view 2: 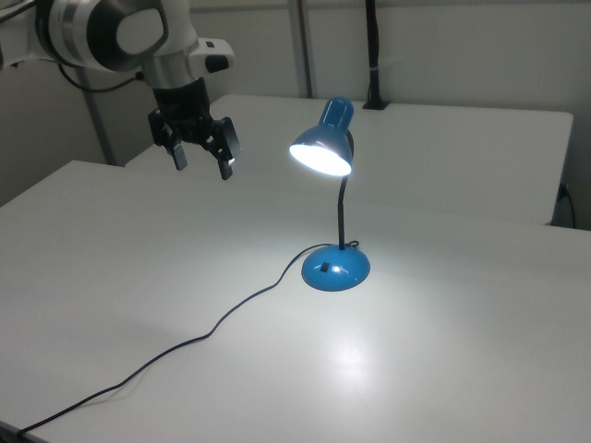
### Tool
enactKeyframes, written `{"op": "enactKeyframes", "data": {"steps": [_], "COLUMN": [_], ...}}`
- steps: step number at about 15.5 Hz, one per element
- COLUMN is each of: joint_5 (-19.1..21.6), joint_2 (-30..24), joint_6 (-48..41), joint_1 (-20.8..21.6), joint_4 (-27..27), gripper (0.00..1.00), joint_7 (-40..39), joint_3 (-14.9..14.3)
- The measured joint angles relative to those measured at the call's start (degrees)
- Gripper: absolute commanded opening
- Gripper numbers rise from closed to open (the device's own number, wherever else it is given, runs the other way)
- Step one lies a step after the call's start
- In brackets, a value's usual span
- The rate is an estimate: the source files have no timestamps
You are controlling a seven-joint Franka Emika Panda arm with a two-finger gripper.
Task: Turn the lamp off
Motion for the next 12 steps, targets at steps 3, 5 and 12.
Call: {"op": "enactKeyframes", "data": {"steps": [3, 5, 12], "joint_5": [0.0, 0.0, -3.04], "joint_2": [0.03, 0.12, 1.91], "joint_6": [-0.07, -0.64, -3.53], "joint_1": [-0.01, -0.06, -0.87], "joint_4": [-0.01, -0.05, -1.97], "gripper": [1.0, 1.0, 0.63], "joint_7": [-4.08, -10.05, -17.96], "joint_3": [0.0, -0.04, -0.41]}}
